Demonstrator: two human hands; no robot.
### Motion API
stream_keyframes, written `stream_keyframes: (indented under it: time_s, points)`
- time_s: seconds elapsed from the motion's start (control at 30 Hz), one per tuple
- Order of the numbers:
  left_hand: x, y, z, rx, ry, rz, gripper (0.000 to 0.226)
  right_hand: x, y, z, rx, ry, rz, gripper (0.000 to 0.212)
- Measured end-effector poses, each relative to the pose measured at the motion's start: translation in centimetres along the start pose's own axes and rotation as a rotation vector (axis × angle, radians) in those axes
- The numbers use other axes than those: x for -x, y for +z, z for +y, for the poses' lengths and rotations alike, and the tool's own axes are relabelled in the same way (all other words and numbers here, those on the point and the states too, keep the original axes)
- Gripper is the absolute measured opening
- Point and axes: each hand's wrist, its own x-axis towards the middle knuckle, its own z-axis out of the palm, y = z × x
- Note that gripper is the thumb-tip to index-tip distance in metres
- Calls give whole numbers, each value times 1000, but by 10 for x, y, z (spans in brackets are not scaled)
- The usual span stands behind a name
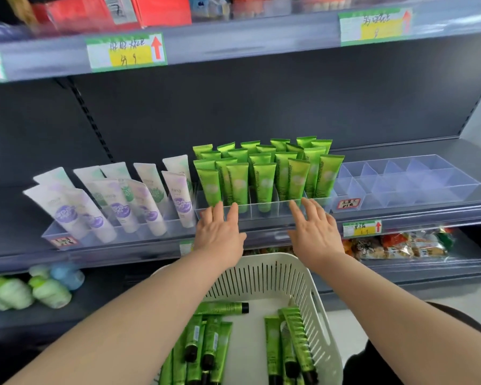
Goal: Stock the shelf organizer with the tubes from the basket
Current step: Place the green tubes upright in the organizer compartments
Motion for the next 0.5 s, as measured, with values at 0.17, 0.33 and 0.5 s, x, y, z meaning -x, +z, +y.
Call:
stream_keyframes:
  time_s: [0.17, 0.33, 0.5]
  points:
    - [-5, 2, 2, 14, -20, -60, 73, -4, 0, 2, -49, 9, 3, 64]
    - [-6, 9, 6, 19, -25, -51, 76, -5, -2, 2, -33, 15, 30, 62]
    - [-5, 15, 7, 25, -21, -20, 78, -7, -2, -1, -20, 25, 24, 61]
